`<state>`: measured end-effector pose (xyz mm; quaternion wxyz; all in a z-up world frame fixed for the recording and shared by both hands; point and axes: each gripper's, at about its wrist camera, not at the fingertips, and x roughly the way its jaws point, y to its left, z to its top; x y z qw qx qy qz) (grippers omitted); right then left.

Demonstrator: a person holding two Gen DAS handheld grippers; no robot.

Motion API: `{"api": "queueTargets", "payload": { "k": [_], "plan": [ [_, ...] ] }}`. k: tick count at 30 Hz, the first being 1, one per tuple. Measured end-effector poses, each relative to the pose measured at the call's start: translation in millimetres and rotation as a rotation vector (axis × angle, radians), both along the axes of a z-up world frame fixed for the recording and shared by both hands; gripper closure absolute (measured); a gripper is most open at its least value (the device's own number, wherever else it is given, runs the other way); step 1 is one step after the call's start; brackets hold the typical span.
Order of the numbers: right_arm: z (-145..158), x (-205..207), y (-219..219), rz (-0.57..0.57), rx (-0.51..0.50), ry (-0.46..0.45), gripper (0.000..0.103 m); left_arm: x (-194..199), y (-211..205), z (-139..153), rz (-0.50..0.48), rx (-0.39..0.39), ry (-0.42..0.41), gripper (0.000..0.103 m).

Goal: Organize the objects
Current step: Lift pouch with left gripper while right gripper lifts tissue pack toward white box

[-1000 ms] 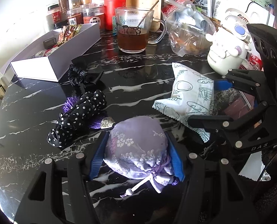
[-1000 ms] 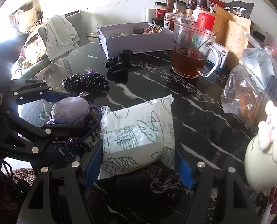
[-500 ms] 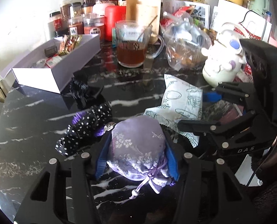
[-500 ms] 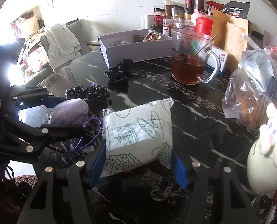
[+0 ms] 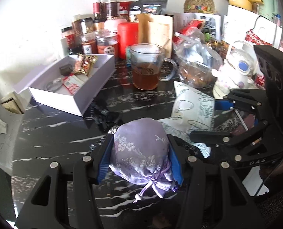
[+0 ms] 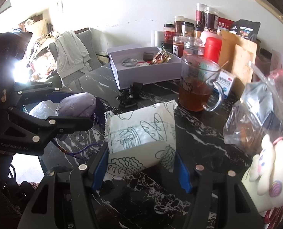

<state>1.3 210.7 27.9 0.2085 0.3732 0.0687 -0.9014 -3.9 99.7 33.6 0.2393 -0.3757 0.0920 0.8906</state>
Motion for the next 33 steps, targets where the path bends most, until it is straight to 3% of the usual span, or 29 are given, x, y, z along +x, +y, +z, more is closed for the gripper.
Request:
{"api": "queueTargets", "payload": {
  "k": [22, 33],
  "plan": [
    [46.1, -25.8, -61.1, 0.168, -0.039, 0.065, 0.039, -9.5, -70.1, 56.6, 0.198, -0.041, 0.072, 0.051],
    [69.1, -47.1, -82.8, 0.208, -0.045, 0.094, 0.039, -37.4, -100.0, 78.7, 0.278, -0.039, 0.071, 0.051]
  ]
}}
